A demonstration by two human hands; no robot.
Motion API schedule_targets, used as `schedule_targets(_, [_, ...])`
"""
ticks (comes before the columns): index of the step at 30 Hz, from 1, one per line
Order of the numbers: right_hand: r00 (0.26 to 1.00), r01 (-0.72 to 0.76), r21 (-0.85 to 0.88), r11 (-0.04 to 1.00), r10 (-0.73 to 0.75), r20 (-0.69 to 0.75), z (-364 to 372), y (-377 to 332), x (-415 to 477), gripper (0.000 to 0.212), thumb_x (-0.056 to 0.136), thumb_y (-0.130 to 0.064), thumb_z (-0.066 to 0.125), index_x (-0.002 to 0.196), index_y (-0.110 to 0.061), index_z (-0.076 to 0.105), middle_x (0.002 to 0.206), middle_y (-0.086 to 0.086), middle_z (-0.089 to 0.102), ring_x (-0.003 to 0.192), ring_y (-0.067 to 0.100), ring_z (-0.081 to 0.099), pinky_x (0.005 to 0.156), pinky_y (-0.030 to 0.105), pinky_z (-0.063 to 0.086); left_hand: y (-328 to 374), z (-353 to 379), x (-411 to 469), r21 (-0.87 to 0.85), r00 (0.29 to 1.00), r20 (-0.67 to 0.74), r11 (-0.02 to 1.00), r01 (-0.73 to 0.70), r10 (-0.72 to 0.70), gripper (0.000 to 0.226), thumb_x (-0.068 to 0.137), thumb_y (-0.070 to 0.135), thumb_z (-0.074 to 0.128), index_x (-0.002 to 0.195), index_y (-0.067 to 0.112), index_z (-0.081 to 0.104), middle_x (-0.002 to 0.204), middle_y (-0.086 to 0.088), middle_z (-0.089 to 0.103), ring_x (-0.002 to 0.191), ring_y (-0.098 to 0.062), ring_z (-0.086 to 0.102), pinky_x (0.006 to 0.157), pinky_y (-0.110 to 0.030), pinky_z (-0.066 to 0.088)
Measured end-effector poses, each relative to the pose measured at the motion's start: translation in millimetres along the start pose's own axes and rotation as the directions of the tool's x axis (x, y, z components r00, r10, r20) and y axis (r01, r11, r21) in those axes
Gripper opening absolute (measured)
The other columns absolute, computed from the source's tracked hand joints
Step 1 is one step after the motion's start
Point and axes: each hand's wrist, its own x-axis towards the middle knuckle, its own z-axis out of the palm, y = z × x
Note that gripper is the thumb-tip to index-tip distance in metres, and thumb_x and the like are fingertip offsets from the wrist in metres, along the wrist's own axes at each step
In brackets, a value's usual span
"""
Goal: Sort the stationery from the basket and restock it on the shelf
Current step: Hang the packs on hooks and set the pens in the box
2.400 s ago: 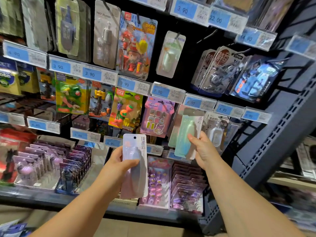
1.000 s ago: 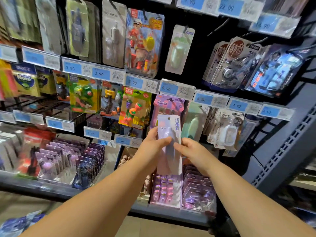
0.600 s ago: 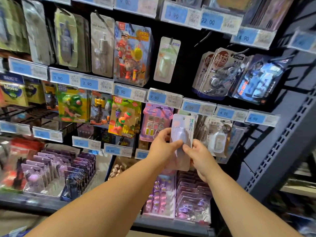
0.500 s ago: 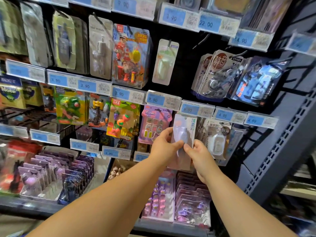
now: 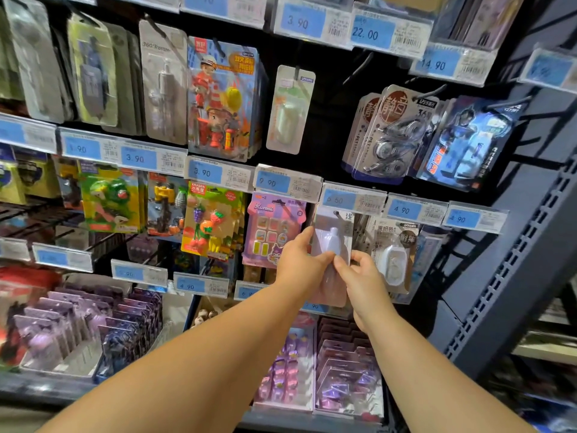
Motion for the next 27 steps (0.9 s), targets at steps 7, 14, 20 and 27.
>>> schedule_targets(7, [0.992, -0.025, -0.171, 0.985, 0.004, -0.125, 3.8, 9.3, 9.4, 0.033, 0.09, -0.033, 0.066, 0.11, -0.016, 0.046, 0.104, 0.003, 0.056, 0.094, 0.017, 0.056, 0.082, 0.031, 0.045, -5.3, 4.1, 5.0, 0.182, 0.997, -0.071, 0.983, -0.023, 0.036, 0.062, 0.095, 0.034, 0.059, 0.151, 0.025, 0.033, 0.138, -0.006, 0.044, 0.12, -0.02, 0.049, 0.089, -0.028, 0.039])
schedule_targets(14, [0.943, -0.004, -0.388, 0.922, -0.125, -0.307, 14.3, 14.6, 3.4, 0.029, 0.086, -0.04, 0.067, 0.101, -0.022, 0.049, 0.098, -0.003, 0.05, 0.092, 0.021, 0.053, 0.078, 0.033, 0.042, -21.6, -16.4, -11.9, 0.134, 0.997, -0.07, 0.991, -0.027, 0.036, 0.044, 0.097, 0.024, 0.058, 0.141, 0.022, 0.05, 0.113, 0.004, 0.057, 0.098, -0.012, 0.052, 0.084, -0.023, 0.04])
schedule_targets(20, [0.864, 0.233, -0.443, 0.866, -0.393, -0.315, 54.7, 11.2, -16.3, 0.027, 0.085, -0.021, 0.068, 0.097, -0.019, 0.044, 0.09, -0.005, 0.043, 0.082, 0.018, 0.045, 0.076, 0.028, 0.037, -52.4, -62.7, -38.2, 0.103, 0.996, -0.087, 0.994, 0.034, -0.025, 0.02, 0.095, 0.025, 0.062, 0.115, 0.025, 0.065, 0.092, 0.009, 0.063, 0.088, -0.011, 0.058, 0.075, -0.021, 0.043])
schedule_targets(27, [0.913, 0.408, -0.434, 0.803, -0.348, 0.215, 153.2, 33.6, -42.9, 0.016, 0.09, -0.022, 0.065, 0.086, -0.02, 0.05, 0.07, -0.007, 0.043, 0.068, 0.013, 0.044, 0.064, 0.022, 0.037, -143.1, -166.7, -74.6, 0.224, 0.945, -0.205, 0.928, 0.298, -0.254, 0.011, 0.091, 0.026, 0.067, 0.102, 0.027, 0.067, 0.091, 0.009, 0.067, 0.083, -0.012, 0.062, 0.07, -0.024, 0.046])
